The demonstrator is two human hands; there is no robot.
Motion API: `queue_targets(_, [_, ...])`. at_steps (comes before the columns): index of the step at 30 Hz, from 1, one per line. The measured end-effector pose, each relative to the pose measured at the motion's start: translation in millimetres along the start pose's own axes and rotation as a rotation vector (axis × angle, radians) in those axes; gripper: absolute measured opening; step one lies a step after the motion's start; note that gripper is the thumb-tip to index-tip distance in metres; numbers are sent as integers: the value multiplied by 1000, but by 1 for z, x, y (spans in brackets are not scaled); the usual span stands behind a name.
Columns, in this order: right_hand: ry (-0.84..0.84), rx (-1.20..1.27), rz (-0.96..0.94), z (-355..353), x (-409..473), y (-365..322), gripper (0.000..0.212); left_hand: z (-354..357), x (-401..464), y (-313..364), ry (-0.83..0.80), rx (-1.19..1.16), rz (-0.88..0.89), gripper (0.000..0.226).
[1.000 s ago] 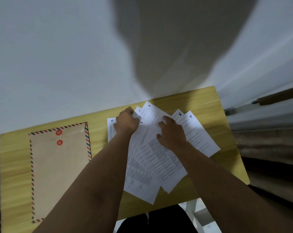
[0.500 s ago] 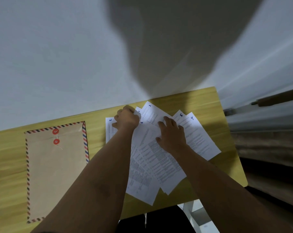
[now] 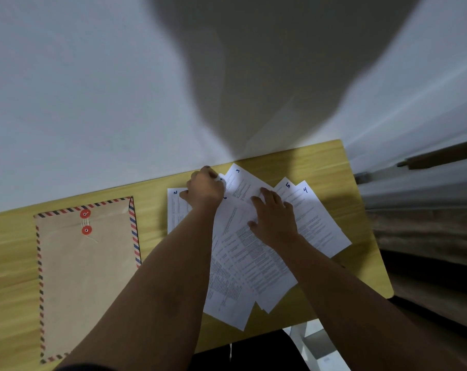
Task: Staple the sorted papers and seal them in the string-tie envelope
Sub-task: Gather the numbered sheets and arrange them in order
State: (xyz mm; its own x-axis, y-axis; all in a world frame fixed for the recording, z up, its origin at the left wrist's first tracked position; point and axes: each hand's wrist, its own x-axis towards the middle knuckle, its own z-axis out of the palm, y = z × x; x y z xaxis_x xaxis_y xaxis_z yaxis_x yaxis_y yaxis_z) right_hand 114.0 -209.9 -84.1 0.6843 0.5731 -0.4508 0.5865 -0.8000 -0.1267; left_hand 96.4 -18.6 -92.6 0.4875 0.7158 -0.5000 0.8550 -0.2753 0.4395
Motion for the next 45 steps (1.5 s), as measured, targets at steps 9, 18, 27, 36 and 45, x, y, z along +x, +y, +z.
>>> queue_targets(9, [8,0,5,3,2,1,67,-7,8,4,7,112,64,17])
queue_targets(18, [-29,-19,-17,-4,-3,15,74,-20,-12,-5,-37,-165,262,6])
queue_targets(27, [-303,14,42,-30,-35,19,99,-71,-53,-3,41,-351,350,24])
queue_targets(36, [223,433,9,-117,-97,-36,65,-168,-125,-4,76,-526,547,17])
queue_targets(45, [536,642,-258,-237,-168,-128,30,-282,-214,-19,116,-550,740,13])
